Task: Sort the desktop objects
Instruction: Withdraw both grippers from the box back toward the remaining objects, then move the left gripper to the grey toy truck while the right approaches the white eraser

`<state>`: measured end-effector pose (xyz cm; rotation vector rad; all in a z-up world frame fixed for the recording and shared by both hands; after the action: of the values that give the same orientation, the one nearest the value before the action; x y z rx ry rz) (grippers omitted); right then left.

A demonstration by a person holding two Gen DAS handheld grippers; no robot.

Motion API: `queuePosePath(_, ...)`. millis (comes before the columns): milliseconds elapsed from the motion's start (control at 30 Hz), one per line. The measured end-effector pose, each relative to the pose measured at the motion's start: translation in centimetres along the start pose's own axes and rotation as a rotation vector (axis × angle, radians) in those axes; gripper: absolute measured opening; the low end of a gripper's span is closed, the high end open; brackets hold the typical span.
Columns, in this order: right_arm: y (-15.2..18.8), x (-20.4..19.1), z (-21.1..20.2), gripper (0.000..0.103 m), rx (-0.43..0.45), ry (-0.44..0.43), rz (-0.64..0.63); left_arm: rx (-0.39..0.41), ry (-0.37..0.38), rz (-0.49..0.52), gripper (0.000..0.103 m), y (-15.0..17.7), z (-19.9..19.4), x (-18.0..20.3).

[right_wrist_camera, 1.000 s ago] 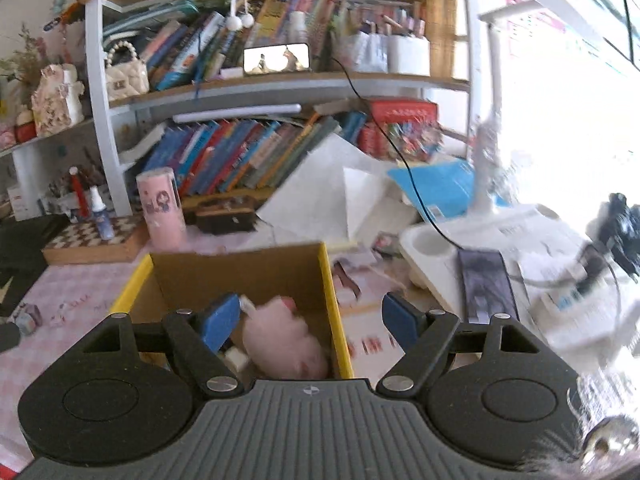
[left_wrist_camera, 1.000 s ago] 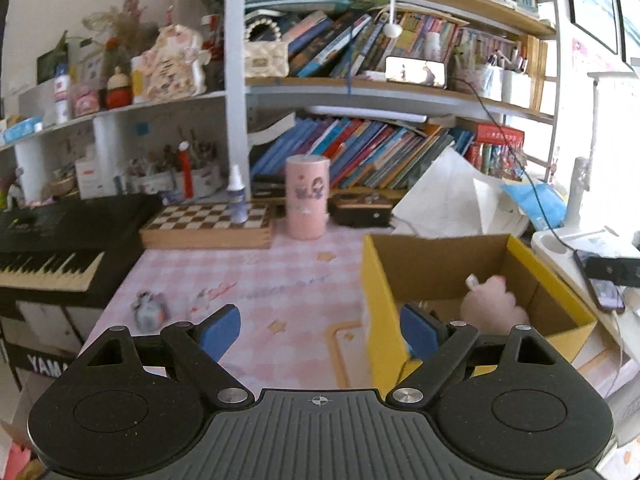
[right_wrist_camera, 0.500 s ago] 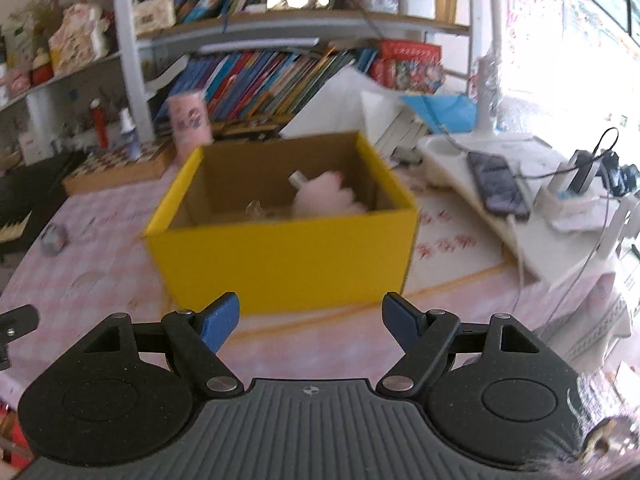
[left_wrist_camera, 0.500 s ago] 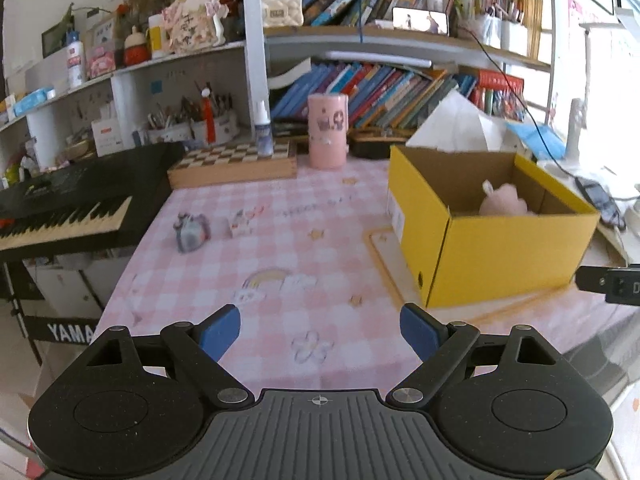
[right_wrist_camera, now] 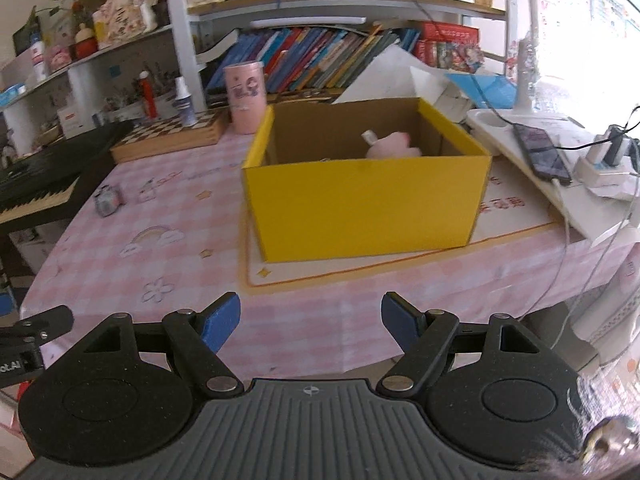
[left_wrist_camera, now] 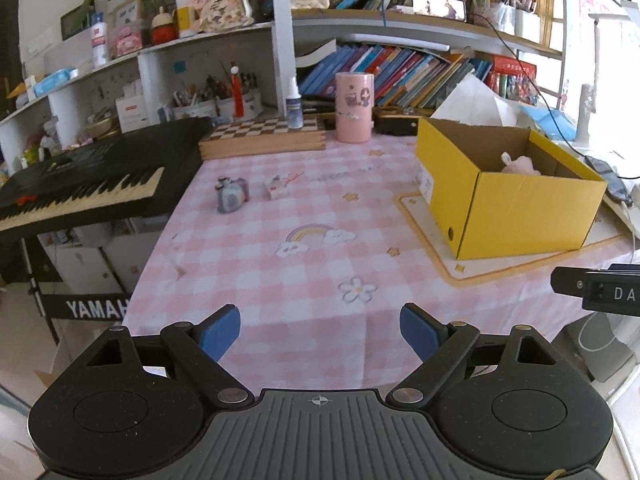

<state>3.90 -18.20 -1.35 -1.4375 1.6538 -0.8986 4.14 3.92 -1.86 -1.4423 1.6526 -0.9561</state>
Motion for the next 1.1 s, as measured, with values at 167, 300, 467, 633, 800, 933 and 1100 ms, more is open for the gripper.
queuePosePath(167,0.4,-2.4,-0.3,0.075,-0.002,-0.048,-0.026,0.0,-0.025,-0.011,0.089,0.6,-0.8,-1.6)
queuePosePath(300,0.8,-4.5,-0.6,0.075,0.0,-0.093,-0.051,-0.004,-0.044,-0.025,0.089,1.0,-1.3,-2.9)
queuePosePath(467,1.4,-6.9,-1.0,0.075,-0.008,-0.15,-0.078,-0.001,-0.061,-0.032,0.089,1.4,-1.8,-4.1)
queuePosePath(633,1.6,-8.6,-1.0,0.075,-0.01,-0.18,-0.093,0.004,-0.086,-0.053,0.089,1.7,-2.3,-5.6)
queuePosePath(800,1.7,-10.0,-0.8,0.075,-0.013,-0.203,-0.111,0.007,-0.113,-0.081,0.089,2.0,-2.6,-7.1)
queuePosePath(933,1.6,-11.2,-0.7,0.075,-0.008,-0.221,-0.132,0.013,-0.124,-0.097,0.089,2.1,-2.5,-8.0)
queuePosePath(1100,1.6,-12.5,-0.3,0.075,-0.009,-0.232,-0.15,0.016,-0.122,-0.103,0.089,2.0,-2.1,-8.9)
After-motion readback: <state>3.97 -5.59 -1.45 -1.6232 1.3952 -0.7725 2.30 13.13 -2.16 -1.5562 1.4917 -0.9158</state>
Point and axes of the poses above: each gripper's, at about its wrist camera, not at the fingertips, and z roughly the way its jaws point, x to its right, y to its underside, the point moved 3 cm from there along z, roughly the way its jaws point, and after that the axes turned 11 degrees about x, right-handed, at the moved point
